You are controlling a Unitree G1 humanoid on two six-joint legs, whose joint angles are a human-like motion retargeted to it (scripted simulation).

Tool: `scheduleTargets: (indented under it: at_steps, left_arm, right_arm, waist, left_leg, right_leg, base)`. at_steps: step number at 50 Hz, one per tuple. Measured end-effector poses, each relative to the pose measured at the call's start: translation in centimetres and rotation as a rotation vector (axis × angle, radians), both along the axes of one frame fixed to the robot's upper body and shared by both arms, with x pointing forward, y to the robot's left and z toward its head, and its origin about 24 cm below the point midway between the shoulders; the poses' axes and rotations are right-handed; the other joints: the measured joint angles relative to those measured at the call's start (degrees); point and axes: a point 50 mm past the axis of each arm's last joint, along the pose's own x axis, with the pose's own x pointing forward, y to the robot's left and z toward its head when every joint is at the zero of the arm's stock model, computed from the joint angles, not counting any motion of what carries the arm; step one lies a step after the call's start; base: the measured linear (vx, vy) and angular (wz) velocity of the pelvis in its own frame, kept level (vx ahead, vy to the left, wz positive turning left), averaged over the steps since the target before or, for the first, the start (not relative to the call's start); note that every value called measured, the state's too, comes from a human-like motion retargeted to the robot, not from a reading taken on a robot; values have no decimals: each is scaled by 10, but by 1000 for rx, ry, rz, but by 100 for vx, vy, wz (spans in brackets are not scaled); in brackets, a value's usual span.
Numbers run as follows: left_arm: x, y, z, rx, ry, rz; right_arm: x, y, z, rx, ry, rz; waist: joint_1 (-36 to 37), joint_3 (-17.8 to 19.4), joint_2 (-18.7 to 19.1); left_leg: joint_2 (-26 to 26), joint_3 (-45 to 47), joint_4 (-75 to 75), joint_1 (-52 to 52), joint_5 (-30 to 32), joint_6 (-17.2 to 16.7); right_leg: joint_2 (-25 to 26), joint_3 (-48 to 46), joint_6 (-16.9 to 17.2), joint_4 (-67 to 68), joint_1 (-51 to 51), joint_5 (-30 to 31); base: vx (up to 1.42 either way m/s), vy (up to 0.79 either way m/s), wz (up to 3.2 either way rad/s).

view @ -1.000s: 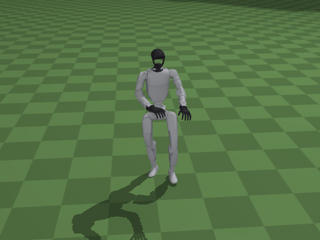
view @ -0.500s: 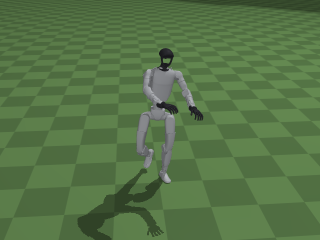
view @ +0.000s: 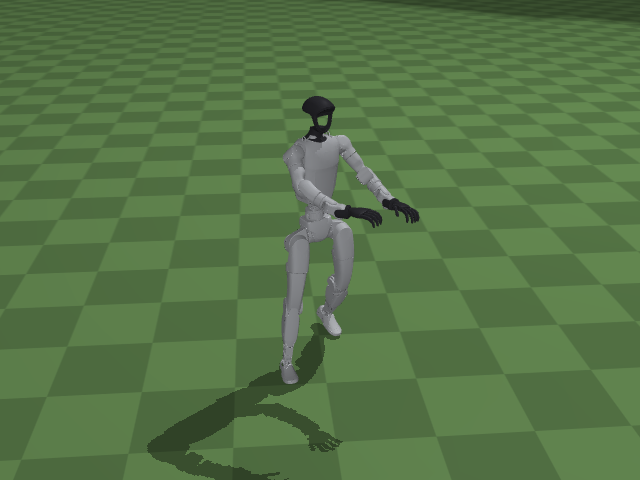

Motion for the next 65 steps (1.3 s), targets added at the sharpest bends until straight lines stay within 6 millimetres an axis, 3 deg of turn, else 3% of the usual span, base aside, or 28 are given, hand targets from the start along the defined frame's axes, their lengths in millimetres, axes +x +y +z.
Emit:
scheduleTargets:
  at_steps: [5,8,10,17,22,25,27,30,35,37,42,46,50,57,60,63,65]
  left_arm:
    - [-2,0,-3,-19,16,17]
    - [-1,0,-2,-14,23,14]
    - [1,-1,1,-19,19,14]
    - [3,2,7,15,14,3]
    - [5,7,9,64,27,-14]
    - [5,14,11,75,27,7]
    - [5,15,13,77,22,4]
    - [5,24,12,131,53,6]
    - [0,24,3,145,83,-12]
    - [4,27,11,118,67,12]
    - [9,22,18,113,29,16]
    - [10,12,17,93,28,-8]
    - [10,1,14,86,34,-39]
    - [13,-13,18,30,35,-68]
    - [9,-13,9,30,64,-75]
    - [7,-10,6,29,72,-67]
    - [5,-8,2,35,82,-78]
  right_arm:
    - [-2,-7,0,-11,6,-14]
    - [-1,-8,0,-21,13,-17]
    - [0,-14,3,-23,5,-37]
    - [4,-16,7,-34,0,-51]
    - [5,-8,10,-33,-3,-23]
    - [7,-7,14,-31,-21,-22]
    - [7,-12,13,-20,-15,-48]
    - [6,-5,7,13,6,-42]
    - [-1,-8,-8,38,58,-42]
    - [1,-11,-4,45,48,-73]
    - [3,-20,0,60,31,-99]
    - [2,-24,2,64,26,-93]
    - [2,-28,5,57,32,-81]
    - [7,-39,16,7,8,-119]
    - [5,-40,11,-2,23,-121]
    - [5,-42,12,2,22,-124]
    - [2,-41,8,5,34,-102]
  waist:
    - [20,-6,3]
    - [37,-12,-4]
    - [48,-7,-7]
    - [105,4,0]
    - [122,-14,21]
    - [114,-19,45]
    - [118,-20,51]
    - [104,-34,47]
    - [69,-38,71]
    - [53,-39,53]
    - [10,-25,51]
    - [-41,-9,64]
    - [-85,-1,77]
    - [-110,37,39]
    - [-110,32,38]
    - [-101,23,41]
    - [-95,11,41]
  left_leg:
    - [44,49,218,-110,92,18]
    - [88,124,302,-166,68,53]
    - [100,171,315,-184,34,67]
    - [49,294,94,-176,-17,49]
    - [12,404,-162,-157,25,27]
    - [-6,452,-261,-145,83,-9]
    - [-10,460,-281,-129,102,-7]
    - [17,447,-232,-129,65,18]
    - [55,386,-182,-86,20,21]
    - [43,366,-174,-88,3,38]
    - [29,289,-177,-55,-6,22]
    - [35,216,-152,-38,-21,12]
    - [32,150,-152,-24,-29,-2]
    - [-26,75,-153,37,-51,-8]
    - [-28,63,-153,60,-54,-7]
    - [-28,62,-128,64,-51,-3]
    - [-28,61,-98,57,-42,3]
  right_leg:
    - [12,-42,-32,-1,47,-43]
    - [6,-64,-23,67,34,-82]
    - [15,-76,-36,21,69,-79]
    - [34,-100,-26,18,119,-98]
    - [59,-123,-11,80,119,-130]
    - [100,-130,-26,28,168,-116]
    - [111,-135,-32,34,190,-113]
    - [97,-149,-31,157,161,-115]
    - [76,-150,-71,358,127,-2]
    - [34,-115,-54,516,33,24]
    - [13,-62,-77,615,-67,-26]
    - [23,-50,-84,544,-97,-40]
    - [59,-29,-84,329,-89,-45]
    - [50,34,-4,-40,-49,14]
    - [54,30,15,-75,-38,50]
    - [52,17,1,-79,-19,78]
    - [38,6,28,-17,-34,41]
  base:
    - [45,-34,73]
    - [42,-29,54]
    - [40,-25,44]
    - [39,-16,13]
    - [41,-7,21]
    - [45,-2,42]
    - [50,-2,44]
    - [53,1,43]
    - [52,7,84]
    - [45,5,98]
    - [42,4,126]
    - [39,-1,166]
    - [36,-6,164]
    - [43,-14,110]
    - [49,-18,56]
    - [52,-20,31]
    - [54,-21,26]
